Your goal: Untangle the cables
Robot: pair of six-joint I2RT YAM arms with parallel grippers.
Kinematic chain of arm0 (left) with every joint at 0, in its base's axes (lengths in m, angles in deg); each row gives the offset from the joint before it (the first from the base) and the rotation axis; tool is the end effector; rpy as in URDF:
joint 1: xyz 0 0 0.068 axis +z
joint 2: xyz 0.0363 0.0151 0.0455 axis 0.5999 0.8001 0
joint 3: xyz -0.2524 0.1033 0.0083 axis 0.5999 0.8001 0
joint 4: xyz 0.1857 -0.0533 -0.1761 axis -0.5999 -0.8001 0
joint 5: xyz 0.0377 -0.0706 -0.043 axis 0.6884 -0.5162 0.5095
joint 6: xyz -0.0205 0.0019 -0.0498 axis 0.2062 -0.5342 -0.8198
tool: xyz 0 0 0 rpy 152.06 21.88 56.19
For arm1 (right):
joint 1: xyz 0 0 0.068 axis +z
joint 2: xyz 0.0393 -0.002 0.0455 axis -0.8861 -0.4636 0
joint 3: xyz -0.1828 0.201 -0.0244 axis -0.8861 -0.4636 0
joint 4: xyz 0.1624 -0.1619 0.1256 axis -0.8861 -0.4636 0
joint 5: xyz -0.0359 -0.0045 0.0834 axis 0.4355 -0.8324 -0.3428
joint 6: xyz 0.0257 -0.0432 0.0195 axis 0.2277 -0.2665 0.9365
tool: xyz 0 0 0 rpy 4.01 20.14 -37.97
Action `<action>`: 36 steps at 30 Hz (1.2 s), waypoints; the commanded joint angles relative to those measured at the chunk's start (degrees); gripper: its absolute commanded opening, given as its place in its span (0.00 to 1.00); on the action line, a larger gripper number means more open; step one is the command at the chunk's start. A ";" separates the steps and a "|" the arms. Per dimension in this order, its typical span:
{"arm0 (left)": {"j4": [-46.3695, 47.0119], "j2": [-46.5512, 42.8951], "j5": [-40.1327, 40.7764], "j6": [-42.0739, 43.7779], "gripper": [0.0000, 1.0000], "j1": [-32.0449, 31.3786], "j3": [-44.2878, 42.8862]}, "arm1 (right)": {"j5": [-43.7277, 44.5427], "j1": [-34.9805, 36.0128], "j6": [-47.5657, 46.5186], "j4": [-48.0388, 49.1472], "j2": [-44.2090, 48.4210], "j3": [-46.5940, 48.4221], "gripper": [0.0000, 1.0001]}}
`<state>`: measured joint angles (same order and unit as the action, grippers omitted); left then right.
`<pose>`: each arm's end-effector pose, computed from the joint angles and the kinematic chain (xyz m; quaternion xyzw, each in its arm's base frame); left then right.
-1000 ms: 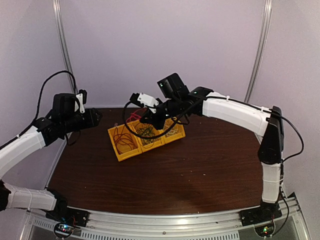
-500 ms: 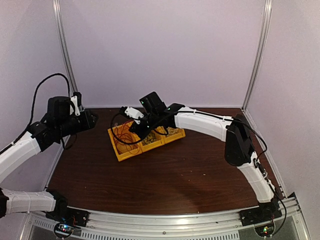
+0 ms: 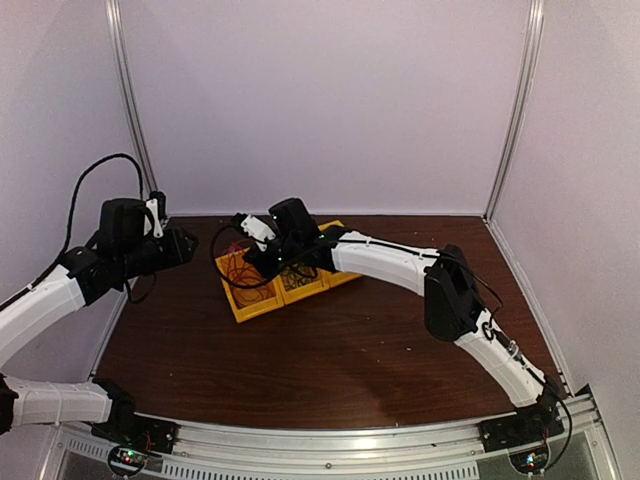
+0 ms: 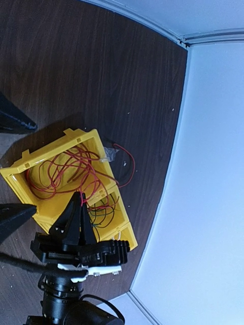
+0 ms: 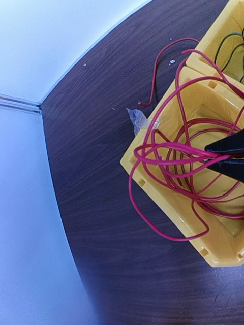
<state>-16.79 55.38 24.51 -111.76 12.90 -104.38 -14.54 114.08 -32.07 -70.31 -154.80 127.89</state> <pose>0.2078 -0.0877 0.3063 -0.1143 0.8447 -0.2127 0.4777 0.3597 0.4742 0.2112 -0.5007 0.6825 0.3177 0.4272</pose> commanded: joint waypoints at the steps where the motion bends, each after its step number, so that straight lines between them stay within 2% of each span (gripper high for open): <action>1: 0.97 -0.84 0.08 -0.62 0.48 -0.20 0.91 | 2.23 0.62 0.87 3.57 -2.08 1.33 0.16; 3: 0.98 -0.81 -0.06 -0.82 0.48 -0.20 1.12 | 1.52 0.85 0.86 2.74 -2.20 0.68 0.27; 10: 1.57 -0.13 1.41 0.21 0.48 -0.20 0.95 | -5.39 1.03 0.29 -3.24 4.80 -4.84 0.42; 13: 3.38 3.12 0.93 1.50 0.52 -0.20 0.68 | -6.13 1.01 -2.00 -6.61 10.42 -10.27 0.56; 17: 4.98 11.51 -0.96 3.40 0.55 -0.12 -4.01 | -6.35 0.94 -4.70 -11.83 15.92 -13.70 0.65; 21: 8.31 20.93 -2.88 5.96 0.57 1.28 -10.27 | -8.66 0.58 -5.06 -13.33 22.31 -19.25 0.70; 24: 7.07 29.83 -5.98 9.33 0.57 2.96 -20.00 | -10.82 -0.33 -5.60 -13.93 29.05 -26.16 0.71; 31: -6.01 49.99 -13.93 17.17 0.53 4.10 -44.61 | -8.54 -2.80 -10.33 -14.15 42.52 -44.62 0.72; 33: -9.57 53.64 -14.90 18.66 0.50 4.19 -48.66 | -7.47 -3.86 -10.74 -13.00 44.46 -48.52 0.72; 36: -11.29 56.37 -16.17 20.69 0.45 4.21 -50.05 | -8.54 -6.03 -9.69 -12.58 45.90 -51.89 0.72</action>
<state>-20.96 108.41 12.62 -96.31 16.79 -152.07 -23.63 110.46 -41.03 -82.88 -110.60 79.98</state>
